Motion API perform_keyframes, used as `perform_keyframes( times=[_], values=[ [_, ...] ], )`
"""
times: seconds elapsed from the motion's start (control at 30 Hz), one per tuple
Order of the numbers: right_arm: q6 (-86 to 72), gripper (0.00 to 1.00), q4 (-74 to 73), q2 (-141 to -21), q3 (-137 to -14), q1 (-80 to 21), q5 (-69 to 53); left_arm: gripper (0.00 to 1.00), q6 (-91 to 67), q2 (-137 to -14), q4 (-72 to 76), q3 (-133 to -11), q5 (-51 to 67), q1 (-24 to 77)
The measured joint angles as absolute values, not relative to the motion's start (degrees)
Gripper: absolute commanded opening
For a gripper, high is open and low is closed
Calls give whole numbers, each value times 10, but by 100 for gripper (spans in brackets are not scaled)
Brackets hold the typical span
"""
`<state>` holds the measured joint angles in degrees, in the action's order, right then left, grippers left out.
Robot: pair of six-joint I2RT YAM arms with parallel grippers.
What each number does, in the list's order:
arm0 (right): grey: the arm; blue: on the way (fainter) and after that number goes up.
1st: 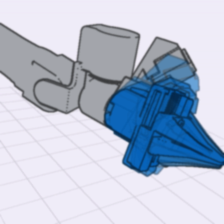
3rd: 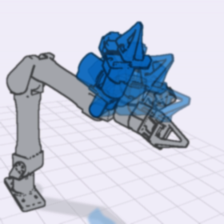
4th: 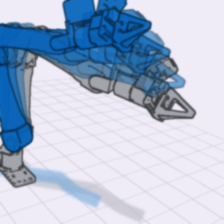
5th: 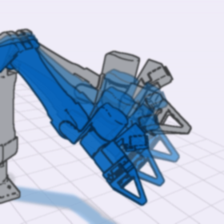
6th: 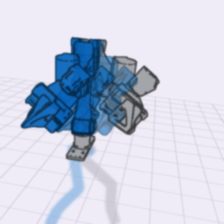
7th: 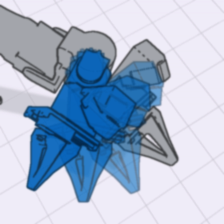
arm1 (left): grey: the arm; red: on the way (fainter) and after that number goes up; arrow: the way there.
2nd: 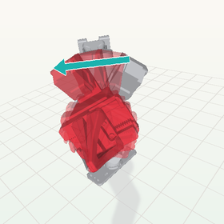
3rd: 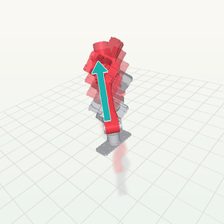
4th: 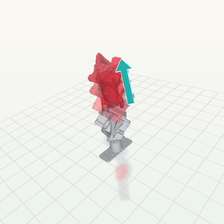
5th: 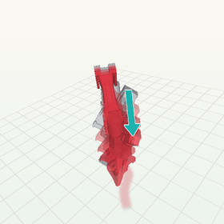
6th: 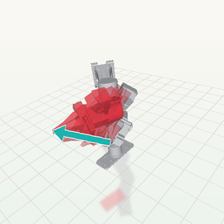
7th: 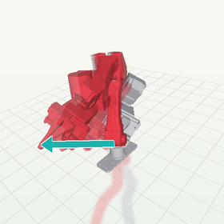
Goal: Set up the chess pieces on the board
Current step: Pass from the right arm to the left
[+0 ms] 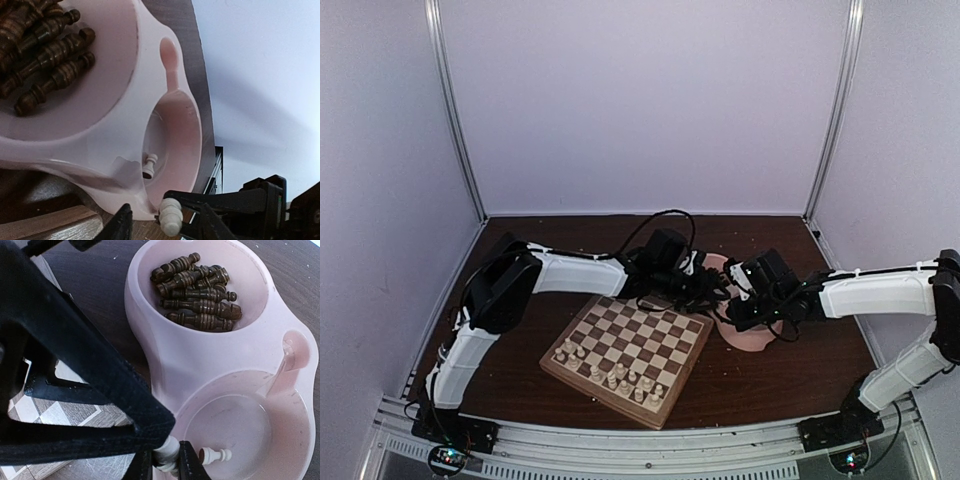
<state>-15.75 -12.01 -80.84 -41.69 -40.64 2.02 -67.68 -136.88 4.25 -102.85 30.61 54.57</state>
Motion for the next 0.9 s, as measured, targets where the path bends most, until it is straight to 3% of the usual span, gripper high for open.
perform_keyframes(
  times=[0.2, 0.9],
  values=[
    [-157, 14, -121, -808, -417, -407, 26, 30, -687, -1376, 44, -1029, 307, 548],
    [-158, 17, -122, -808, -417, -408, 37, 9, -689, -1376, 56, -1035, 302, 548]
  ],
)
